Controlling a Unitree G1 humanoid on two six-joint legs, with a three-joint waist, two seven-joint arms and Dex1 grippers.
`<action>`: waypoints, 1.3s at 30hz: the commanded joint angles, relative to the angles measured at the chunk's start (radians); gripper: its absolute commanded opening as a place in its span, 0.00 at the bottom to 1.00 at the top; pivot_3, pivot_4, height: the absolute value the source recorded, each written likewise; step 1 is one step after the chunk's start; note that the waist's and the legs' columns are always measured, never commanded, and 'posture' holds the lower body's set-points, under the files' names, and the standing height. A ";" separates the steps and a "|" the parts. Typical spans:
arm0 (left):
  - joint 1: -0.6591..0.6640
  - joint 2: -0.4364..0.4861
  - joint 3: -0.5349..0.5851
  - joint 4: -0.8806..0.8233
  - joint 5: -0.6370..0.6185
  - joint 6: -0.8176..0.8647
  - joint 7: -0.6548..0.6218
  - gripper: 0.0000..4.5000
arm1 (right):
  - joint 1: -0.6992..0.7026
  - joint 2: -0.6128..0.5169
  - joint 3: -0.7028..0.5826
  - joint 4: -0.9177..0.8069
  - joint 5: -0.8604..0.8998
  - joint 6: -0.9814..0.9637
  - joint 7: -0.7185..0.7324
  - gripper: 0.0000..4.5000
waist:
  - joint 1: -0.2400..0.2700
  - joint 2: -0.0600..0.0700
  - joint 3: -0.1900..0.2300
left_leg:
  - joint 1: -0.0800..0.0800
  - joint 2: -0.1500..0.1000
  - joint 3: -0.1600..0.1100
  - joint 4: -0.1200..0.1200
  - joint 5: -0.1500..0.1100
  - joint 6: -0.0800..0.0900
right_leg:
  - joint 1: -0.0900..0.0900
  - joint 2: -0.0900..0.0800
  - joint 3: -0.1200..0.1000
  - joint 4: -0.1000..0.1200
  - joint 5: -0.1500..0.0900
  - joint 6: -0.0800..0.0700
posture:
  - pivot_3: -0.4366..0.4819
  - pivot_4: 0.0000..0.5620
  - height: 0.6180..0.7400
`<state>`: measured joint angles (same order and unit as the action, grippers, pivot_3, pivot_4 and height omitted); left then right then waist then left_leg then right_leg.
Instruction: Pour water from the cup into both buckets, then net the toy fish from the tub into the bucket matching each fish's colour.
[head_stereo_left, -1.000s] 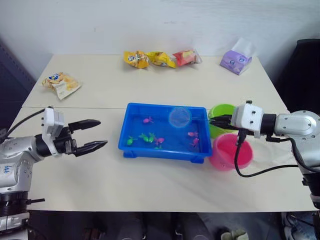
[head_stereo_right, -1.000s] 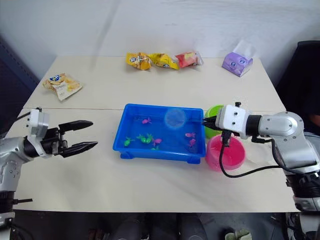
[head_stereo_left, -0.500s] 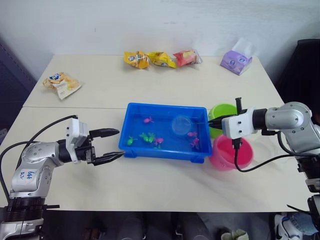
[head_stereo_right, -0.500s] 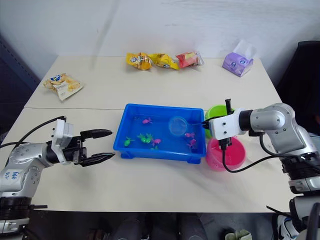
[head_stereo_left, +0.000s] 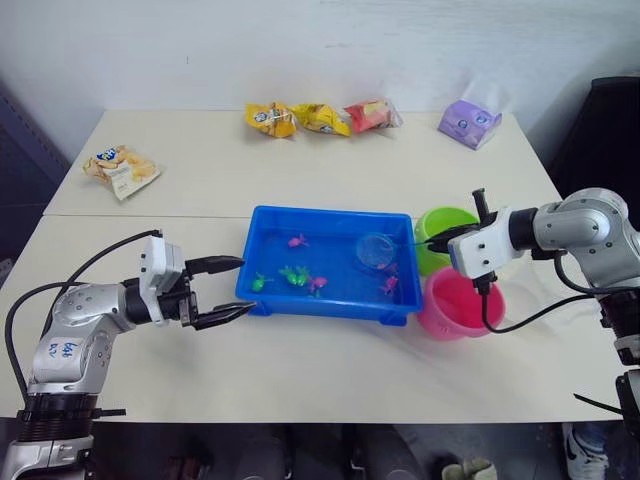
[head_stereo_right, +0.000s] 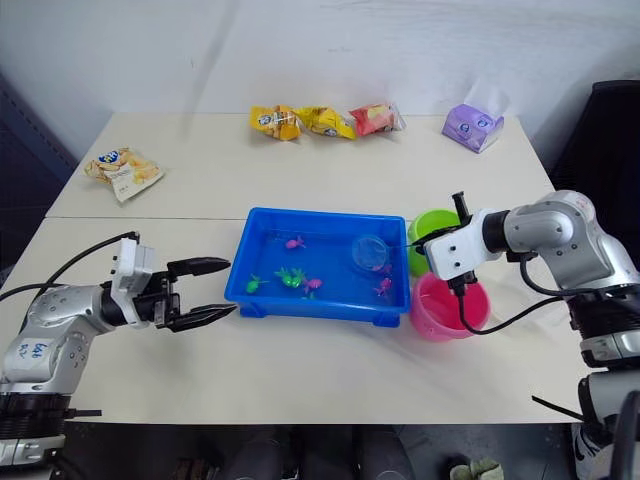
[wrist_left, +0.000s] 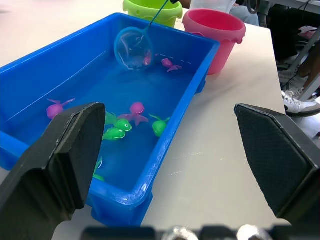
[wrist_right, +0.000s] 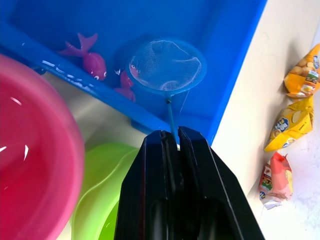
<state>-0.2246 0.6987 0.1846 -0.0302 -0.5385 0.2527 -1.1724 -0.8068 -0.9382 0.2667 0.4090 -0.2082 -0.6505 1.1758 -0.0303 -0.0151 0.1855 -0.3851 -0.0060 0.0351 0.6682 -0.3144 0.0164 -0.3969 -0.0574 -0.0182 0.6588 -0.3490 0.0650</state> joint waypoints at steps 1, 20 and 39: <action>-0.017 -0.004 -0.001 -0.035 -0.012 -0.001 0.006 0.99 | -0.040 -0.036 -0.004 0.020 -0.016 -0.022 0.018 0.00 | 0.001 0.000 0.000 | 0.000 0.000 0.000 0.000 0.000 0.000 | 0.000 0.000 0.000 0.000 0.000 0.000 | 0.48 0.27 1.00; -0.038 -0.022 -0.005 -0.047 -0.017 0.025 0.026 0.99 | 0.004 -0.091 0.006 -0.126 0.018 0.109 0.171 0.00 | 0.005 0.000 0.000 | 0.000 0.000 0.000 0.001 0.000 0.000 | 0.001 0.000 -0.001 0.000 0.000 0.000 | 0.48 0.27 1.00; -0.052 -0.030 -0.008 -0.028 -0.011 0.015 0.021 0.99 | 0.082 -0.124 0.015 -0.270 0.041 0.225 0.245 0.00 | 0.006 0.000 0.000 | 0.000 0.000 -0.001 0.004 0.000 0.000 | 0.001 0.000 -0.001 0.000 0.000 0.000 | 0.48 0.27 1.00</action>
<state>-0.2641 0.6724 0.1757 -0.0492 -0.5406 0.2817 -1.1491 -0.7354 -1.0235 0.2790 0.1517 -0.1568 -0.4404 1.3852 -0.0242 -0.0151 0.1855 -0.3852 -0.0060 0.0342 0.6720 -0.3145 0.0166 -0.3953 -0.0577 -0.0189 0.6591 -0.3490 0.0651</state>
